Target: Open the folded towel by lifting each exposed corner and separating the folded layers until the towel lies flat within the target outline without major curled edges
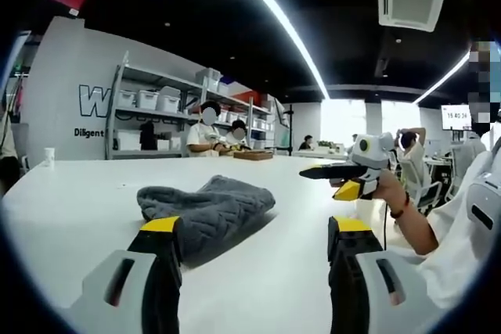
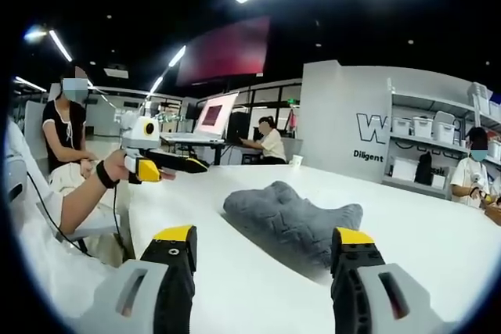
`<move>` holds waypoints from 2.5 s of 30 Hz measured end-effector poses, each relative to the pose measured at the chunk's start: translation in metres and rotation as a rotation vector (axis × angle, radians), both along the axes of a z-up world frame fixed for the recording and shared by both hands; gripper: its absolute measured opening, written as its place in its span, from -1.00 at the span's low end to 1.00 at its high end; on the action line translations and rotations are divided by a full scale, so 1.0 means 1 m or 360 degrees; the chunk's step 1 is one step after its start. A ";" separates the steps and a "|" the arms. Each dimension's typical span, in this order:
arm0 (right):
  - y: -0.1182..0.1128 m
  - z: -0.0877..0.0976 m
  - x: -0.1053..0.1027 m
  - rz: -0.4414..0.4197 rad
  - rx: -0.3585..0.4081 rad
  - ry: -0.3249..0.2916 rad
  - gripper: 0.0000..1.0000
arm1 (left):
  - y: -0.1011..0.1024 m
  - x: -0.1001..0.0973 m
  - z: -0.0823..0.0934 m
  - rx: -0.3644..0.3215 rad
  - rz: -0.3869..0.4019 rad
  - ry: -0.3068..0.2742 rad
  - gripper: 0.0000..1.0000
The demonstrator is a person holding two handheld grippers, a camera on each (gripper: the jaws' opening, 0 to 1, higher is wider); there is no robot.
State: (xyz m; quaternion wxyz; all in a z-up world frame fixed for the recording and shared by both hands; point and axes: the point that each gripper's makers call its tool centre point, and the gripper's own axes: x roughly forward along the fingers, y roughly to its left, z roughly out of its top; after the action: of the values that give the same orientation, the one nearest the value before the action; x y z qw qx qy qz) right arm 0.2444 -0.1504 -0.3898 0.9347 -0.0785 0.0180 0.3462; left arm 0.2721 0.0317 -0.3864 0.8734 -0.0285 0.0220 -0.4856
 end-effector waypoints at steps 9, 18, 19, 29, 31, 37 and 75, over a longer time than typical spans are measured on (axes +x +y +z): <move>0.001 0.000 0.001 0.0001 0.0006 0.0006 0.36 | -0.003 -0.001 -0.001 -0.0005 -0.0008 0.0003 0.47; 0.000 0.002 0.003 -0.0010 0.0003 -0.0003 0.36 | -0.003 0.000 0.000 -0.0012 -0.0005 0.0003 0.47; -0.001 0.003 0.003 -0.0011 0.0001 -0.0005 0.36 | -0.003 0.001 0.000 -0.0011 -0.0006 0.0005 0.47; -0.001 0.004 0.008 -0.0008 -0.0001 0.0003 0.36 | -0.007 0.005 0.001 -0.0005 -0.0012 0.0015 0.47; -0.001 0.004 0.009 -0.0009 -0.0002 0.0004 0.36 | -0.007 0.005 0.001 0.0001 -0.0014 0.0017 0.47; 0.001 0.003 0.011 -0.0004 -0.0011 0.0012 0.36 | -0.008 0.007 0.001 0.0008 -0.0019 0.0026 0.47; -0.001 0.001 0.028 -0.0012 -0.0033 0.0053 0.36 | -0.017 0.024 -0.010 0.0012 -0.0034 0.0121 0.47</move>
State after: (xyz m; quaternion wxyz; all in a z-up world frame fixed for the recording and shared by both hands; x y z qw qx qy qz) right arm 0.2729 -0.1518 -0.3884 0.9347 -0.0822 0.0375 0.3438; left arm 0.2960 0.0149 -0.3961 0.8668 -0.0435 0.0573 -0.4935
